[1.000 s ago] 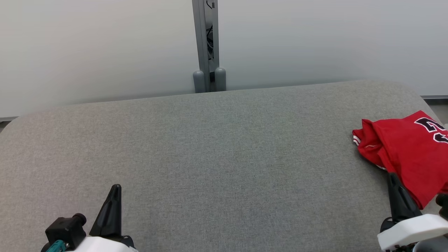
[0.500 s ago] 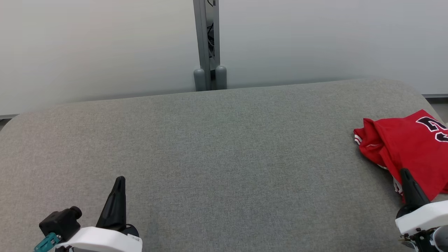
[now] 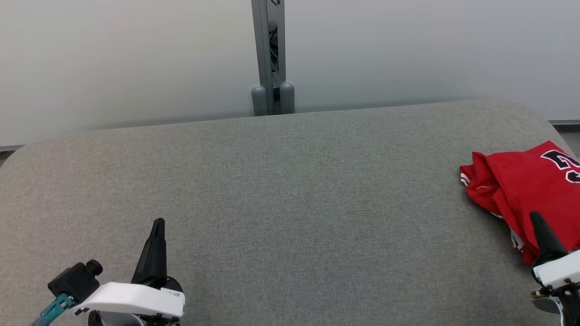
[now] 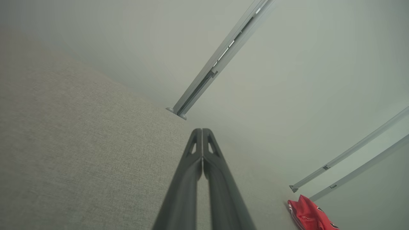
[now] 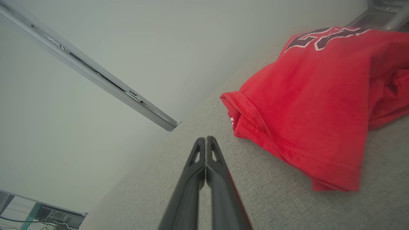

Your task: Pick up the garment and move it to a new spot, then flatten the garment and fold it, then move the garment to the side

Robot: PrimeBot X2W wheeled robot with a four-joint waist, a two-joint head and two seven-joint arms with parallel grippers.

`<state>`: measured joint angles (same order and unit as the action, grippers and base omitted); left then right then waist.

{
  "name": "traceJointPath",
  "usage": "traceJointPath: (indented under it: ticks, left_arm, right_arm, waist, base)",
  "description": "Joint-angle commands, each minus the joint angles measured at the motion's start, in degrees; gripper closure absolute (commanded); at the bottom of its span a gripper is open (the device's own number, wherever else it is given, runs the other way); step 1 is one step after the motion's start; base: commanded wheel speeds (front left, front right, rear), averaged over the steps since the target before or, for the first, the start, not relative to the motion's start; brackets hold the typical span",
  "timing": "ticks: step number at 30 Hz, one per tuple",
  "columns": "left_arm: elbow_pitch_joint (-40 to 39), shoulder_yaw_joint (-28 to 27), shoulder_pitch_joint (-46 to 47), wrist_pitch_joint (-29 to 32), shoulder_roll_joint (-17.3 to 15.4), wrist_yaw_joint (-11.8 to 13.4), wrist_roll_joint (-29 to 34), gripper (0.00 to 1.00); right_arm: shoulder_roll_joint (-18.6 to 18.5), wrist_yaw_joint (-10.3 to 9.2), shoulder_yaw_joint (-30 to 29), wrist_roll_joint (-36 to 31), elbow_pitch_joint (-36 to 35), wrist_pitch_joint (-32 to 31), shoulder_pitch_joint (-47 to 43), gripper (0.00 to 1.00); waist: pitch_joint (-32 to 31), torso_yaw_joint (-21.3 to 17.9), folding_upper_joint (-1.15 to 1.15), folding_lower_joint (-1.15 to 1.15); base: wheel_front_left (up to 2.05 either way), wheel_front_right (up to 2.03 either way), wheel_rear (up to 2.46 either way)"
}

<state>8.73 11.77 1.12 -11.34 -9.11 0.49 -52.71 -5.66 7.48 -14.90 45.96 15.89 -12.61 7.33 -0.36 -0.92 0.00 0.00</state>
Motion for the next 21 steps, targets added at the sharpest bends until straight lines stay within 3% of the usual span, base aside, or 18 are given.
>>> traceJointPath:
  ticks: [1,21]
  left_arm:
    - [-0.18,-0.24,2.21,-0.38,-0.11,-0.55,-1.64,1.00]
    - [3.00,0.19,5.35,-1.46,1.80,-2.90,-14.49,1.00]
  right_arm:
    - [-1.01,0.01,-0.98,1.78,0.10,-0.76,2.06,1.00]
    - [-2.79,0.02,-5.08,14.94,5.79,-7.25,6.52,1.00]
  waist:
    - [0.03,0.02,0.00,0.00]
    - [0.57,0.25,0.00,0.00]
  base:
    - [0.00,0.00,0.00]
    - [0.00,0.00,0.00]
